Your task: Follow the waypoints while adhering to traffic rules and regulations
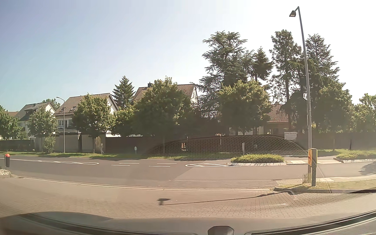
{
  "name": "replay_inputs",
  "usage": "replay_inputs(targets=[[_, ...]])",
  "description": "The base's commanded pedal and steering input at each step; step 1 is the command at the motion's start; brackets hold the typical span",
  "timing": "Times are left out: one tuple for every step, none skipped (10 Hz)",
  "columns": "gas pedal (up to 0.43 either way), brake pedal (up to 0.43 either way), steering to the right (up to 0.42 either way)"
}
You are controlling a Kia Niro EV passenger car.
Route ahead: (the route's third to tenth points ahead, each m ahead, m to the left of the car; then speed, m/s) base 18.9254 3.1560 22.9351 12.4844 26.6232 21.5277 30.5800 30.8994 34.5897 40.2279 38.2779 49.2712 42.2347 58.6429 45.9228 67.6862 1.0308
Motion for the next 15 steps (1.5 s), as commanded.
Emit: replay_inputs(targets=[[0.0, 0.03, -0.243], [0.0, 0.03, -0.246], [0.0, 0.03, -0.25], [0.0, 0.03, -0.258], [0.0, 0.03, -0.269], [0.0, 0.03, -0.278], [0.0, 0.03, -0.293], [0.0, 0.03, -0.313], [0.0, 0.03, -0.34], [0.0, 0.03, -0.38], [0.0, 0.03, -0.41], [0.0, 0.03, -0.431], [0.0, 0.03, -0.445], [0.0, 0.03, -0.45], [0.0, 0.03, -0.452]])
